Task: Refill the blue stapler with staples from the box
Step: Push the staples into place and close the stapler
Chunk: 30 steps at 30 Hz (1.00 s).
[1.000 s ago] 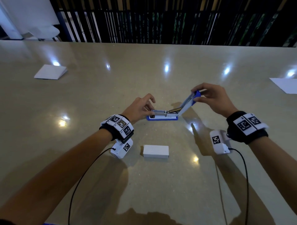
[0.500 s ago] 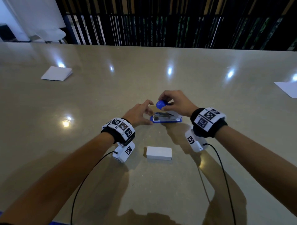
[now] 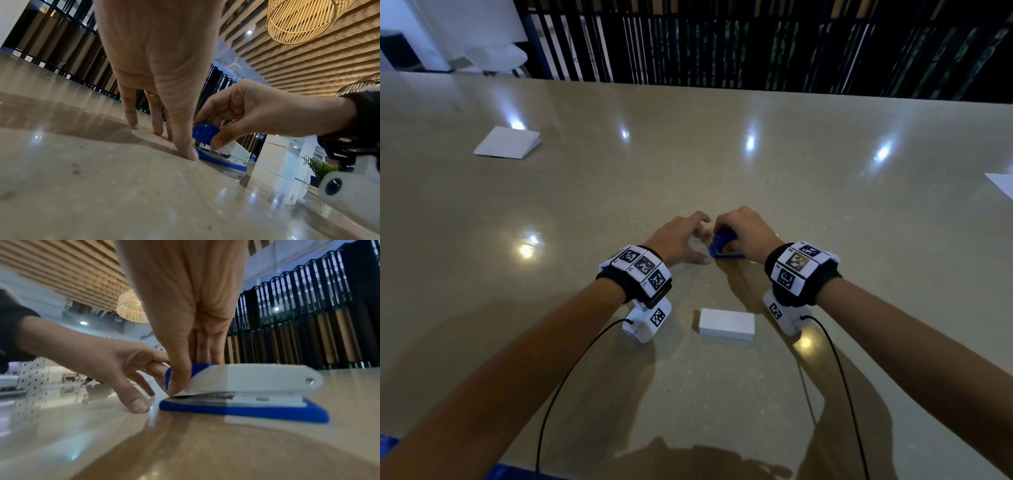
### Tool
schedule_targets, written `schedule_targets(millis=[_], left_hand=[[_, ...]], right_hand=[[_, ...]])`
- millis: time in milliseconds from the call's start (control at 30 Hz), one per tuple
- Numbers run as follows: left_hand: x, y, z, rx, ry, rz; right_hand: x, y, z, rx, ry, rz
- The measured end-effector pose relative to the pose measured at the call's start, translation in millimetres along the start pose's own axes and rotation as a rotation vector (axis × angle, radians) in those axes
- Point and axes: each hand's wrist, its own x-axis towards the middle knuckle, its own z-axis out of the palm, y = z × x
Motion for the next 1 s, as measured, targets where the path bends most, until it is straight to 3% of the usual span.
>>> schedule_targets(millis=[267, 467, 733, 900, 1000], left_hand=[[-8, 5, -2, 0.04, -0.018, -0.024], [-17, 9, -5, 0.049, -0.07, -0.016], [-45, 20, -11, 0.114, -0.163, -0.029], [-70, 47, -18, 0.264, -0.258, 0.076], [-80, 63, -14, 0.319, -0.384, 0.149]], right_hand=[[-7, 12, -12, 0.166, -0.004, 0.012], [-36, 43, -6, 0.151, 0.005, 0.118], [-81, 70, -11, 0.158, 0.056, 0.131], [-97, 77, -14, 0.157, 0.054, 0.147], [-101, 80, -14, 0.178, 0.057, 0.164]])
